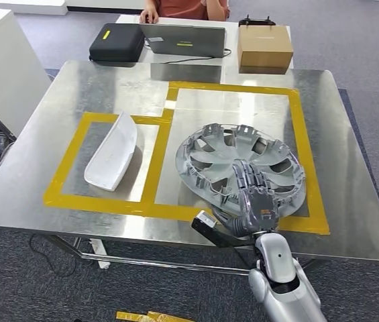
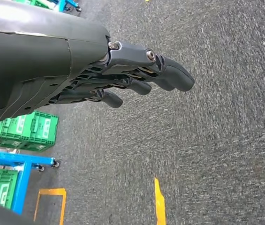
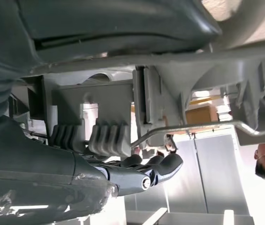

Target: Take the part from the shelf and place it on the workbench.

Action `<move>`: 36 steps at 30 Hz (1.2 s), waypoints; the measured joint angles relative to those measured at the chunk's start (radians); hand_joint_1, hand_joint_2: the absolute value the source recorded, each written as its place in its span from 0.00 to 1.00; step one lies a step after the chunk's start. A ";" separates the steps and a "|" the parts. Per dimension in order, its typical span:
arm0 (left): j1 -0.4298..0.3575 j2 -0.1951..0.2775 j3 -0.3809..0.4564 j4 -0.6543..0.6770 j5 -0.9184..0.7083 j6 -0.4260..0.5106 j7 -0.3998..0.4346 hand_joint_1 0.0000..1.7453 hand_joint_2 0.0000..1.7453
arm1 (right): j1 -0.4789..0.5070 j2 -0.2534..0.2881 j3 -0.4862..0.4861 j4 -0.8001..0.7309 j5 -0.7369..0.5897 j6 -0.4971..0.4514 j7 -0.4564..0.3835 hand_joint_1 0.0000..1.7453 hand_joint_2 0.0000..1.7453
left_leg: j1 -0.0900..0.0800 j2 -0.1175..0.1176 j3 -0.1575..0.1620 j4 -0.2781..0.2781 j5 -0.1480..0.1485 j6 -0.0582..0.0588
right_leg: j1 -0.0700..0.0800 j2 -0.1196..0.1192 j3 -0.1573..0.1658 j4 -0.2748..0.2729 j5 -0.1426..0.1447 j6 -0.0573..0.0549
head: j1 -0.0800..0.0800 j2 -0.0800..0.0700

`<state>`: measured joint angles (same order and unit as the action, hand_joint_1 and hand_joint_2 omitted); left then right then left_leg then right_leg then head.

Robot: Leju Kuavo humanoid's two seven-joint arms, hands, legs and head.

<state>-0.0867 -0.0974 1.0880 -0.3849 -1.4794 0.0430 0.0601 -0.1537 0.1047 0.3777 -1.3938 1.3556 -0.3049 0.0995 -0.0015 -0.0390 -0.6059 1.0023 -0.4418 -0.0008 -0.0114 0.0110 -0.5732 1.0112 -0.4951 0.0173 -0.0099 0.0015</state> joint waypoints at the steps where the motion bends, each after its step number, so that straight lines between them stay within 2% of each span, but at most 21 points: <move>1: 0.000 0.001 0.001 0.000 0.000 -0.006 -0.001 0.00 0.00 | -0.001 0.002 0.002 -0.002 -0.017 -0.001 -0.010 0.00 0.00 | 0.000 0.000 0.000 0.000 0.000 0.000 | 0.000 0.000 0.000 0.000 0.000 0.000 | 0.000 0.000; 6: 0.001 0.005 0.004 0.000 0.000 -0.029 -0.001 0.00 0.00 | -0.014 0.012 0.024 -0.021 -0.093 -0.002 -0.053 0.00 0.00 | 0.000 0.000 0.000 0.000 0.000 0.000 | 0.000 0.000 0.000 0.000 0.000 0.000 | 0.000 0.000; 11: 0.001 0.009 0.005 0.000 0.000 -0.040 -0.001 0.00 0.00 | -0.033 0.023 0.051 -0.054 -0.296 0.051 -0.121 0.00 0.00 | 0.000 0.000 0.000 0.000 0.000 0.000 | 0.000 0.000 0.000 0.000 0.000 0.000 | 0.000 0.000; 13: 0.001 0.010 0.006 0.000 -0.001 -0.043 -0.001 0.00 0.00 | -0.047 0.029 0.065 -0.066 -0.324 0.066 -0.133 0.00 0.00 | 0.000 0.000 0.000 0.000 0.000 0.000 | 0.000 0.000 0.000 0.000 0.000 0.000 | 0.000 0.000; 21: -0.003 0.014 0.004 0.001 -0.001 -0.043 -0.001 0.00 0.00 | -0.104 0.038 0.119 -0.083 -0.260 0.065 -0.116 0.00 0.00 | -0.001 0.000 0.000 0.002 -0.001 0.001 | -0.001 0.000 0.001 -0.001 0.000 0.001 | 0.000 0.000; 27: -0.010 0.015 0.001 0.001 -0.001 -0.042 0.007 0.00 0.00 | -0.130 0.039 0.159 -0.080 -0.167 0.033 -0.089 0.00 0.00 | -0.004 0.000 -0.001 0.007 -0.006 0.014 | -0.004 -0.001 0.005 -0.006 0.002 0.009 | -0.001 0.000; 29: -0.013 0.015 0.001 0.001 -0.001 -0.042 0.009 0.00 0.00 | -0.137 0.042 0.169 -0.079 -0.153 0.030 -0.083 0.00 0.00 | 0.001 0.000 0.006 -0.006 0.000 0.021 | -0.003 -0.002 0.004 -0.004 -0.003 0.015 | 0.000 0.000; 30: -0.013 0.014 0.001 0.001 -0.001 -0.042 0.010 0.00 0.00 | -0.140 0.044 0.173 -0.078 -0.148 0.029 -0.081 0.00 0.00 | 0.005 -0.001 0.011 -0.014 0.004 0.025 | -0.001 -0.003 -0.004 0.013 -0.017 0.017 | 0.002 0.000; 31: -0.014 0.014 0.001 0.001 -0.001 -0.042 0.012 0.00 0.00 | -0.144 0.044 0.176 -0.077 -0.144 0.028 -0.078 0.00 0.00 | 0.008 -0.002 0.015 -0.020 0.007 0.028 | -0.001 -0.004 -0.022 0.053 -0.041 0.020 | 0.003 0.000; 33: -0.015 0.013 0.001 0.001 -0.001 -0.042 0.015 0.00 0.00 | -0.147 0.044 0.181 -0.071 -0.133 0.026 -0.074 0.00 0.00 | 0.009 -0.007 0.016 -0.022 0.008 0.029 | -0.002 -0.004 -0.084 0.183 -0.104 0.025 | 0.005 0.000; 34: -0.015 0.013 0.001 0.001 -0.001 -0.043 0.017 0.00 0.00 | -0.146 0.044 0.184 -0.066 -0.127 0.025 -0.071 0.00 0.00 | 0.009 -0.012 0.016 -0.021 0.008 0.029 | -0.002 -0.004 -0.115 0.242 -0.124 0.027 | 0.005 0.000; 35: -0.014 0.013 0.001 0.002 -0.001 -0.043 0.018 0.00 0.00 | -0.145 0.044 0.186 -0.062 -0.119 0.023 -0.067 0.00 0.00 | 0.010 -0.019 0.015 -0.021 0.008 0.029 | -0.003 -0.004 -0.131 0.271 -0.126 0.028 | 0.005 0.000; 36: -0.014 0.013 0.001 0.002 -0.001 -0.043 0.019 0.00 0.00 | -0.144 0.044 0.189 -0.057 -0.112 0.021 -0.064 0.00 0.00 | 0.011 -0.027 0.015 -0.020 0.007 0.027 | -0.004 -0.004 -0.128 0.261 -0.109 0.029 | 0.005 0.000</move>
<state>-0.1012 -0.0848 1.0891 -0.3829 -1.4801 0.0001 0.0793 -0.2979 0.1489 0.5663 -1.4508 1.2437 -0.2842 0.0356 0.0092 -0.0659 -0.5907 0.9823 -0.4343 0.0262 -0.0153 0.0072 -0.7012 1.2720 -0.6037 0.0466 -0.0053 0.0015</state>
